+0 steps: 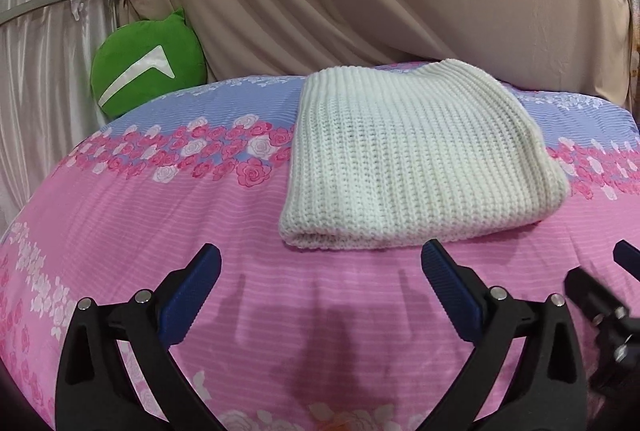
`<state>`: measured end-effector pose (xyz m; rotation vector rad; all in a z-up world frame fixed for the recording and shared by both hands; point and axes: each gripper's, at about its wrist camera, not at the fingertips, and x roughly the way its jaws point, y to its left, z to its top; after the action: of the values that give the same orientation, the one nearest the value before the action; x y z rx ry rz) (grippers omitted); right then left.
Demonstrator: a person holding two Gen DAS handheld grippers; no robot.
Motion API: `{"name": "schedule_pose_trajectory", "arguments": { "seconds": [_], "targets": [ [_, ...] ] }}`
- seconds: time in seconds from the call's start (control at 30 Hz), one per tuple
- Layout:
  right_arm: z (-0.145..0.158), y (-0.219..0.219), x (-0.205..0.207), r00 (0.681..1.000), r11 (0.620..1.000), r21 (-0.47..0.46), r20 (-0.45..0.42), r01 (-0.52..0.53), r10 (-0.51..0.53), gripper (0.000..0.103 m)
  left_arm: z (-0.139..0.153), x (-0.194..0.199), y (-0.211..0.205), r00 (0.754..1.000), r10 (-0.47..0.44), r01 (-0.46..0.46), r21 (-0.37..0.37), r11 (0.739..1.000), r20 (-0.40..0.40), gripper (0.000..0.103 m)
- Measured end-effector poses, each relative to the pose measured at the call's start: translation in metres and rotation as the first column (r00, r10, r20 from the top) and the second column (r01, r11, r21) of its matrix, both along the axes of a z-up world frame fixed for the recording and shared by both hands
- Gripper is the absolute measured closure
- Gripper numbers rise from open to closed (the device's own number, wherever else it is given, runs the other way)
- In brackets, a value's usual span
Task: Fold small clothes
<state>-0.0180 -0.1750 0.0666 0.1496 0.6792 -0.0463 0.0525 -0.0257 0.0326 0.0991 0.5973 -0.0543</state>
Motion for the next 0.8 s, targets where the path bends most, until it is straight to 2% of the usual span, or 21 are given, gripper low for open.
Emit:
{"name": "schedule_pose_trajectory", "arguments": {
  "seconds": [0.13, 0.37, 0.8],
  "targets": [
    [-0.002, 0.016, 0.0, 0.999, 0.998, -0.061, -0.022, -0.031, 0.03, 0.01, -0.003, -0.003, -0.008, 1.0, -0.014, 0.014, 0.014, 1.0, -0.025, 0.005],
    [-0.005, 0.009, 0.001, 0.999, 1.0, -0.028, -0.045, -0.005, 0.004, 0.011, -0.006, -0.006, -0.019, 0.999, 0.019, -0.017, 0.071, 0.997, -0.029, 0.005],
    [-0.007, 0.013, 0.004, 0.998, 0.999, -0.05, -0.062, 0.01, -0.013, 0.011, -0.012, 0.0, -0.018, 0.996, 0.033, -0.028, 0.074, 0.997, -0.077, 0.005]
  ]
}}
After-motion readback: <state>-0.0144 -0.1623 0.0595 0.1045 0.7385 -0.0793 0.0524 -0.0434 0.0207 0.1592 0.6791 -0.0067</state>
